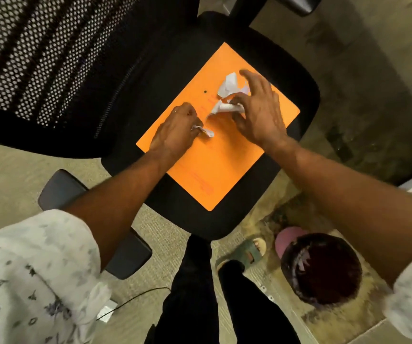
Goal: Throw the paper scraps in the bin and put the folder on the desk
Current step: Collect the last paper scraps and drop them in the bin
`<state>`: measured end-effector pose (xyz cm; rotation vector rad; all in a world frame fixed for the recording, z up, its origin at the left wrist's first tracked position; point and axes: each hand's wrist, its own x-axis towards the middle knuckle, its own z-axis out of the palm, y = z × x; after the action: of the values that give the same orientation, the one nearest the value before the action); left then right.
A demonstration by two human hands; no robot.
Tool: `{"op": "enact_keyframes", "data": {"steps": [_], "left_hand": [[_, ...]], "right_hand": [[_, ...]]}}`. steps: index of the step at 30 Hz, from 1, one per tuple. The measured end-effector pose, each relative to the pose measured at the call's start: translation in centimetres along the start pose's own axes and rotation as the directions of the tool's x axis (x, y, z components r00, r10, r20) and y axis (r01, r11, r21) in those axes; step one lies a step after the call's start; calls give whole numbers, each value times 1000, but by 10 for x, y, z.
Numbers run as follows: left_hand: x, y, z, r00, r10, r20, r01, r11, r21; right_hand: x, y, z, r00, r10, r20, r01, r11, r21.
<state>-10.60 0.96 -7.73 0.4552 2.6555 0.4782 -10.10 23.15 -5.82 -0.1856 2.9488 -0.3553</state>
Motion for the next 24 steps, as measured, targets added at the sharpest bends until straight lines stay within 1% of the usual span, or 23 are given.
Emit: {"op": "enact_keyframes", "data": {"steps": [2, 4, 5, 6, 8, 10, 12, 14, 15, 19, 22, 24], "left_hand": [[2, -1, -7, 998, 56, -30, -55, 998, 39], [10, 1, -14, 982, 191, -9, -190, 979, 78], [16, 4, -16, 969, 246, 29, -248, 966, 80], [21, 8, -17, 959, 275, 71, -280, 958, 63], [28, 19, -16, 952, 266, 151, -263, 964, -42], [26, 29, -11, 950, 248, 190, -228, 966, -121], [20, 33, -4, 951, 253, 179, -243, 967, -76], [13, 32, 4, 957, 251, 148, -257, 966, 23], [10, 31, 7, 963, 236, 131, -244, 969, 44], [3, 34, 11, 978, 196, 69, -200, 978, 57], [-2, 40, 4, 976, 216, 41, -218, 974, 64], [-5, 39, -1, 973, 224, 52, -227, 971, 76]], "right_hand": [[24, 7, -4, 981, -109, 158, 114, 993, -25], [41, 13, -3, 922, -183, 340, 210, 977, -44], [45, 15, -2, 898, -196, 394, 231, 972, -42], [46, 16, 1, 891, -201, 408, 231, 973, -26], [36, 11, 8, 917, -197, 347, 197, 980, 36], [16, 4, 17, 956, -170, 237, 150, 983, 103], [-6, 2, 23, 979, -118, 164, 91, 983, 160], [-21, 0, 27, 987, -81, 135, 53, 977, 205], [-26, -1, 29, 989, -78, 126, 48, 973, 228], [-40, -3, 33, 996, -64, 56, 45, 957, 286], [-48, 4, 31, 999, 40, 7, -40, 932, 360], [-51, 7, 26, 987, 153, -39, -116, 871, 477]]}}
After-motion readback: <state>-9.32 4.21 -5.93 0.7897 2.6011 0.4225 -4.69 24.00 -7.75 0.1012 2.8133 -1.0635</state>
